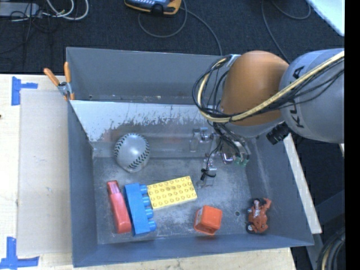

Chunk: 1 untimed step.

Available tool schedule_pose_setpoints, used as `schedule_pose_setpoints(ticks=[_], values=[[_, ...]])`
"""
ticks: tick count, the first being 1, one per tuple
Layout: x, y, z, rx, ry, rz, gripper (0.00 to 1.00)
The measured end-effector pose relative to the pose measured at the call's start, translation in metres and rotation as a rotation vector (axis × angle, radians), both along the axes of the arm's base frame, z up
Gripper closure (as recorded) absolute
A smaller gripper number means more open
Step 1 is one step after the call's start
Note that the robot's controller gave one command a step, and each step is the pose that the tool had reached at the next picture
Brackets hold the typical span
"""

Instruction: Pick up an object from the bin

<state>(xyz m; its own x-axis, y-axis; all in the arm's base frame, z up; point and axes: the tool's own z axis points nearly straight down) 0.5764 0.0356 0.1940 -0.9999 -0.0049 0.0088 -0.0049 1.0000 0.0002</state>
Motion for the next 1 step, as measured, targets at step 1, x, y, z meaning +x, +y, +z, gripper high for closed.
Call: schedule_pose_setpoints(ticks=[1], values=[[0.0014, -0.0002, 0.0048, 0.000, -0.007, -0.001, 0.00]])
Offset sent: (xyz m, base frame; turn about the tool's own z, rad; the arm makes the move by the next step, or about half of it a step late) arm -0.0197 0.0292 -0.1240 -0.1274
